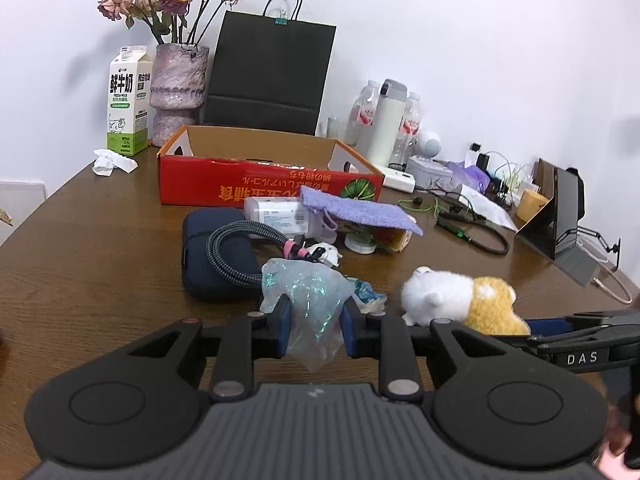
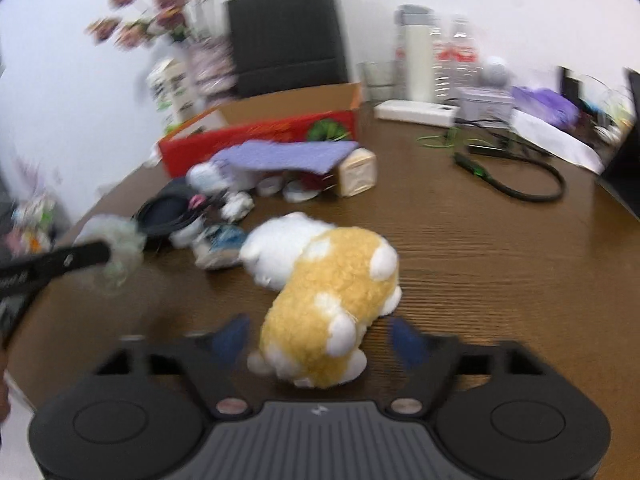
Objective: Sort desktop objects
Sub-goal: 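Carry the plush toy to the box with right while left carries the iridescent bag, then release both items in the box and withdraw both grippers, then grasp the purple pouch with the right gripper while the left gripper grasps the braided cable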
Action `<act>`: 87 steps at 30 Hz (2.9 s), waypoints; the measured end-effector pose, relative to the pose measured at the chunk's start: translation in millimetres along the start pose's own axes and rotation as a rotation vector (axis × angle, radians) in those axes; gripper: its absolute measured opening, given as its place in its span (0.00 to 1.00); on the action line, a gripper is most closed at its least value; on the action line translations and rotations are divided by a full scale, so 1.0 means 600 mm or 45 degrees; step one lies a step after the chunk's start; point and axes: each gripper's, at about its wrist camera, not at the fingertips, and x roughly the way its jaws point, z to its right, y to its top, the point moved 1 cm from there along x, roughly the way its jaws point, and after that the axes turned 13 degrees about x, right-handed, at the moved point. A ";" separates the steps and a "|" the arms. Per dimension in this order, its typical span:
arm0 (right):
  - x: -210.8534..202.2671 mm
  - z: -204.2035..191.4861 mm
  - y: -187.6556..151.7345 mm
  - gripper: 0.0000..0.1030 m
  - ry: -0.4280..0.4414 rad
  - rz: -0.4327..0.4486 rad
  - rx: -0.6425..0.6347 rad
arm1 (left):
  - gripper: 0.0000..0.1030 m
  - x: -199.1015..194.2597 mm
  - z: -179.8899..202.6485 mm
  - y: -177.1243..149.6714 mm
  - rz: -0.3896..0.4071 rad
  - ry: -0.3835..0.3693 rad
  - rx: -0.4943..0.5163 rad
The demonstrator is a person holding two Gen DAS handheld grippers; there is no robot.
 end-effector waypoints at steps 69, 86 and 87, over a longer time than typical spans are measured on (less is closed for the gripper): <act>0.048 -0.115 0.097 0.94 0.130 0.140 -0.161 | 1.00 0.045 -0.062 0.083 -0.084 0.261 0.003; -0.008 -0.096 -0.068 0.94 0.118 0.238 -0.269 | 1.00 -0.013 -0.028 -0.041 -0.037 0.351 0.009; -0.005 -0.094 -0.058 0.94 0.127 0.232 -0.252 | 0.98 -0.008 -0.032 -0.033 -0.027 0.333 0.019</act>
